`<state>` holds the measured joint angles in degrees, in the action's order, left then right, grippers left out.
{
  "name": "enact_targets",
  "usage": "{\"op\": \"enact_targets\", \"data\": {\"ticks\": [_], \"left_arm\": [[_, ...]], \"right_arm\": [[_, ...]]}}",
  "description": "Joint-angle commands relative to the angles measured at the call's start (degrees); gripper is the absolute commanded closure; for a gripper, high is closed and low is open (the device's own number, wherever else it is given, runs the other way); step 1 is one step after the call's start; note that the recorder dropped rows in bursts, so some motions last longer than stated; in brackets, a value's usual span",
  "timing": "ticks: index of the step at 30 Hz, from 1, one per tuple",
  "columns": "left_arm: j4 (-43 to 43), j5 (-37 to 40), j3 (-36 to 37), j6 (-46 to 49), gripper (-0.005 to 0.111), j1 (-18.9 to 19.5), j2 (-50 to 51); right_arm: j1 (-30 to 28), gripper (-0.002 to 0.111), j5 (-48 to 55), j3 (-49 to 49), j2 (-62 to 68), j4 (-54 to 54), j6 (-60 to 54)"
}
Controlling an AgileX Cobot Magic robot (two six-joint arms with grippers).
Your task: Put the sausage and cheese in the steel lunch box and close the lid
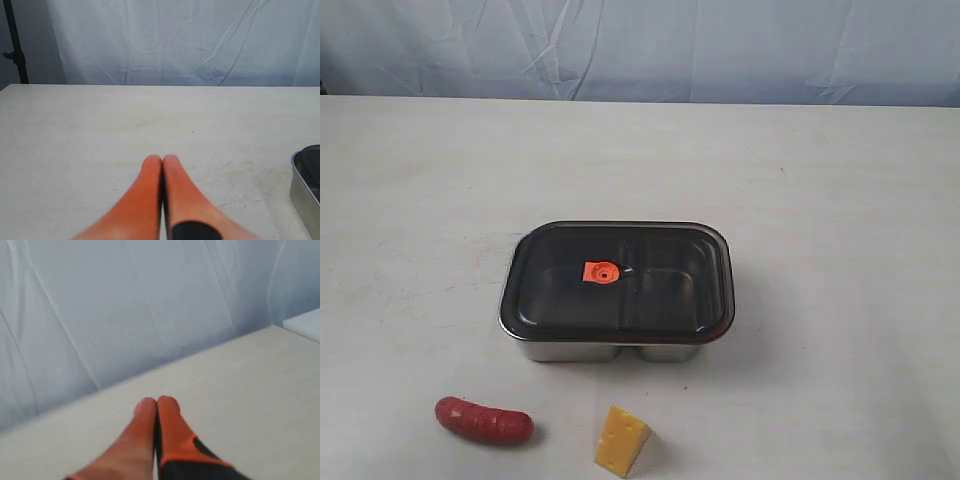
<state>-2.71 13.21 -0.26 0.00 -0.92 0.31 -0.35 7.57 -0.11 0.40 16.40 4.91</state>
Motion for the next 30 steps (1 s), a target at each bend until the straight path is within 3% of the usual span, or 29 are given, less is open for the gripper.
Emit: {"op": "enact_targets", "data": {"ticks": [1,5,11,19,22,24,26,29,30], "left_arm": [[-0.2,-0.2,0.3,0.0,0.107,-0.4,-0.3],[-0.2,-0.2,0.3,0.0,0.107,-0.4,-0.3],[-0.2,-0.2,0.3,0.0,0.107,-0.4,-0.3],[-0.2,-0.2,0.3,0.0,0.107,-0.4,-0.3],[-0.2,-0.2,0.3,0.0,0.107,-0.4,-0.3],[-0.2,-0.2,0.3,0.0,0.107,-0.4,-0.3],[-0.2,-0.2,0.3,0.0,0.107,-0.4,-0.3],[-0.2,-0.2,0.3,0.0,0.107,-0.4,-0.3],[-0.2,-0.2,0.3,0.0,0.107,-0.4,-0.3]], "right_arm": [[-0.2,0.109,-9.1,0.1,-0.4,31.1,1.3],[-0.2,0.109,-2.5,0.1,-0.4,39.8,1.2],[-0.2,0.109,6.7,-11.4,4.0,33.9,-4.5],[-0.2,0.109,21.4,-36.0,36.5,19.3,-13.9],[-0.2,0.109,28.4,-43.4,50.0,21.6,-20.7],[-0.2,0.109,34.4,-47.0,63.3,29.3,-30.4],[-0.2,0.099,40.0,-47.6,74.5,41.0,-41.9],[-0.2,0.059,50.8,-47.6,91.3,58.6,-58.1],[-0.2,0.053,52.9,-47.6,94.3,60.9,-60.2]]}}
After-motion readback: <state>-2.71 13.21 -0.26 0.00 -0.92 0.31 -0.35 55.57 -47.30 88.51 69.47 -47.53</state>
